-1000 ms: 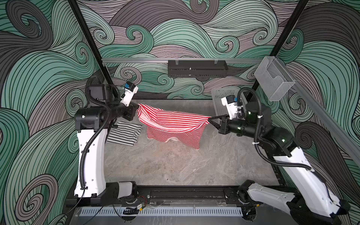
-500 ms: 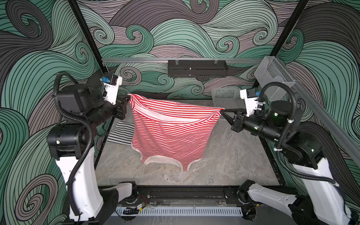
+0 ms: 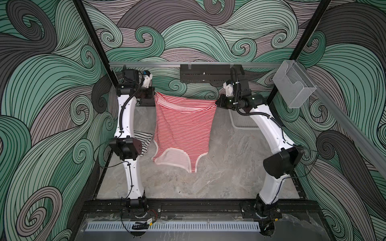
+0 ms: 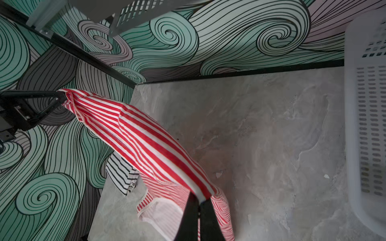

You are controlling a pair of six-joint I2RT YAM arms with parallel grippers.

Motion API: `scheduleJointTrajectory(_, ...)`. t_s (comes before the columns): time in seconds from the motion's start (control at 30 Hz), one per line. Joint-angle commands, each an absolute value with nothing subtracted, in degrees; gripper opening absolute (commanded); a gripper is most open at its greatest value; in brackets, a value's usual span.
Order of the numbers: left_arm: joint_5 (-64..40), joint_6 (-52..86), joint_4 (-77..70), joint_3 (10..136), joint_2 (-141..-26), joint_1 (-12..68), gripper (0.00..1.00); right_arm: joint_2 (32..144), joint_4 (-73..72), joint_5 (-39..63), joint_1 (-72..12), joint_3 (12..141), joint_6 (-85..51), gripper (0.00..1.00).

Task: Fold and stack tank tops
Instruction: Smooth out the tank top at the center of the table.

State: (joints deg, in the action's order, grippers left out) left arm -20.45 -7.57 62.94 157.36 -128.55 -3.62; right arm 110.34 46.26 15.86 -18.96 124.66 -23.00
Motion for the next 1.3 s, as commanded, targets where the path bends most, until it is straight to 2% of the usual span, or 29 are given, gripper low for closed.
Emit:
scheduleJointTrajectory(0.0,-18.2,-5.1,58.4,163.2,-123.9,-4.0,0.00,111.1,48.2,18.9,-17.7,137.2,-22.1,0.00)
scheduleJointTrajectory(0.13,-19.7,-4.0,45.8,143.5,-111.2,-4.0,0.00,109.2,48.5,20.0,-17.7,139.6,-20.4,0.00)
scheduleJointTrajectory(0.27,-23.5,-4.4,34.7,119.8,-99.3,-4.0,0.00,100.4,40.2,20.5,-17.7,122.7,-21.4,0.00)
scheduleJointTrajectory(0.43,-28.3,-6.9,36.9,103.2,-98.9,-3.6,0.00,91.3,36.6,17.8,-17.8,102.0,-23.8,0.00)
scheduleJointTrajectory(0.57,-33.7,-13.9,47.3,95.3,-103.8,-3.0,0.00,84.3,30.4,16.5,-17.7,81.2,-27.6,0.00)
scheduleJointTrajectory(0.77,-30.6,-22.6,59.0,88.1,-106.9,-0.9,0.00,80.6,26.0,17.6,-16.5,60.6,-29.2,0.00)
scheduleJointTrajectory(0.9,-29.5,-27.6,63.6,83.6,-106.5,1.6,0.00,79.5,27.1,17.9,-16.3,54.0,-28.0,0.00)
scheduleJointTrajectory(1.1,-22.7,-31.3,65.7,77.3,-106.3,6.8,0.00,77.6,29.0,19.7,-16.2,48.6,-27.1,0.00)
scheduleJointTrajectory(1.27,-23.3,-34.7,69.1,75.9,-106.4,7.4,0.00,75.1,31.7,19.8,-16.1,46.2,-26.0,0.00)
